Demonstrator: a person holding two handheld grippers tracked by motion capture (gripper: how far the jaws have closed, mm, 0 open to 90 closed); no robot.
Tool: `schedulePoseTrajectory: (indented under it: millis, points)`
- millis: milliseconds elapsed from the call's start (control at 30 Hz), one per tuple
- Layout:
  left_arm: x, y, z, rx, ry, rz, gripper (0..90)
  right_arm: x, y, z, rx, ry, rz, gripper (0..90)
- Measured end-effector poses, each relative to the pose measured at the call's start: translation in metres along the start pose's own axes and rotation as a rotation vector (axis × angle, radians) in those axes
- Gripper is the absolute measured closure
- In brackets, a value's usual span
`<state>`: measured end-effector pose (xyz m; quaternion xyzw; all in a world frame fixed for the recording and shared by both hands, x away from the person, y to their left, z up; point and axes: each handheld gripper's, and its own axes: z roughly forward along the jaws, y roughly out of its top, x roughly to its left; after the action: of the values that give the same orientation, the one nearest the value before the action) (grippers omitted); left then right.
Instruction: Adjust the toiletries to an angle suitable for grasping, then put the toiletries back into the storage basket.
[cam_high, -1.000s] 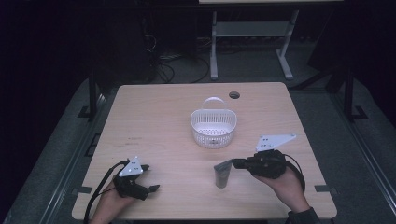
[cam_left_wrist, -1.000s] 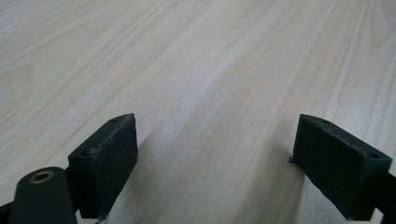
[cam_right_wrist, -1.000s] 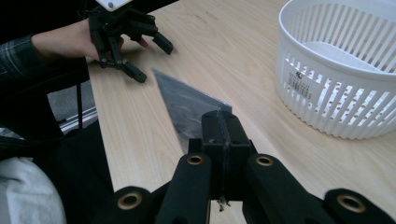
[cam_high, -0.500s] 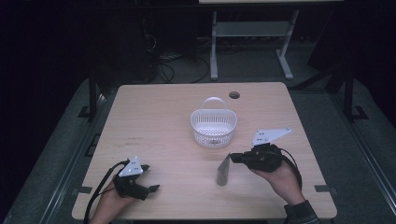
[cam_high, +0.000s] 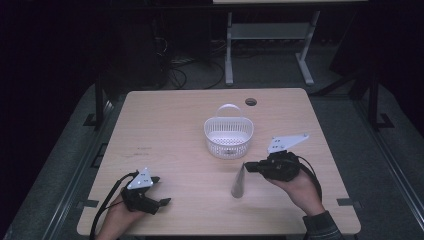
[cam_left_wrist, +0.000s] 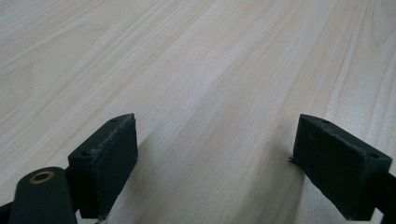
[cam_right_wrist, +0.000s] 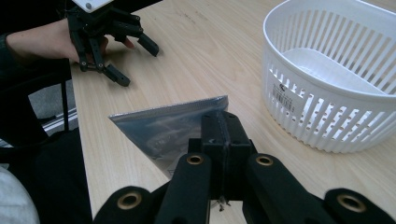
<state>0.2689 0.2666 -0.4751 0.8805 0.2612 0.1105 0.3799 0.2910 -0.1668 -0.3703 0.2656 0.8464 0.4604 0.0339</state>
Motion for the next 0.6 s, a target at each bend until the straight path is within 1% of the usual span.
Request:
schedulePoseTrajectory:
  millis: [133, 167, 200, 233, 267, 300, 333, 367, 400, 500, 567, 600]
  points:
    - [0.0, 0.0, 0.0, 0.0, 0.001, 0.002, 12.9, -0.001, -0.003, -0.002, 0.005, -0.002, 0.01, 83.4]
    - [0.0, 0.0, 0.0, 0.0, 0.001, 0.002, 12.8, -0.001, -0.003, -0.002, 0.005, -0.002, 0.01, 83.4]
    - [0.0, 0.0, 0.0, 0.0, 0.001, 0.002, 12.9, -0.001, -0.004, -0.004, 0.008, -0.007, 0.017, 77.3]
    - [0.0, 0.0, 0.0, 0.0, 0.001, 0.001, 12.9, -0.001, -0.004, -0.005, 0.008, -0.007, 0.02, 74.9]
    - [0.0, 0.0, 0.0, 0.0, 0.001, 0.001, 12.9, -0.001, -0.004, -0.005, 0.008, -0.007, 0.02, 74.9]
    - [0.0, 0.0, 0.0, 0.0, 0.001, 0.002, 12.9, -0.001, -0.005, -0.007, 0.005, -0.016, 0.027, 70.1]
    - [0.0, 0.0, 0.0, 0.0, 0.001, 0.002, 12.9, -0.001, -0.005, -0.007, 0.005, -0.016, 0.027, 70.1]
    - [0.0, 0.0, 0.0, 0.0, 0.001, 0.001, 12.9, -0.001, -0.005, -0.009, 0.009, -0.019, 0.031, 67.2]
    - [0.0, 0.0, 0.0, 0.0, 0.0, 0.002, 12.9, 0.0, -0.006, -0.011, 0.021, -0.025, 0.036, 61.1]
    - [0.0, 0.0, 0.0, -0.001, 0.0, 0.0, 12.9, 0.002, -0.007, -0.014, 0.047, -0.026, 0.035, 52.1]
    - [0.0, 0.0, 0.0, -0.001, 0.0, 0.0, 12.9, 0.004, -0.006, -0.015, 0.065, -0.035, 0.031, 48.0]
    - [0.0, 0.0, 0.0, -0.001, 0.0, 0.0, 12.9, 0.004, -0.006, -0.015, 0.065, -0.035, 0.031, 48.0]
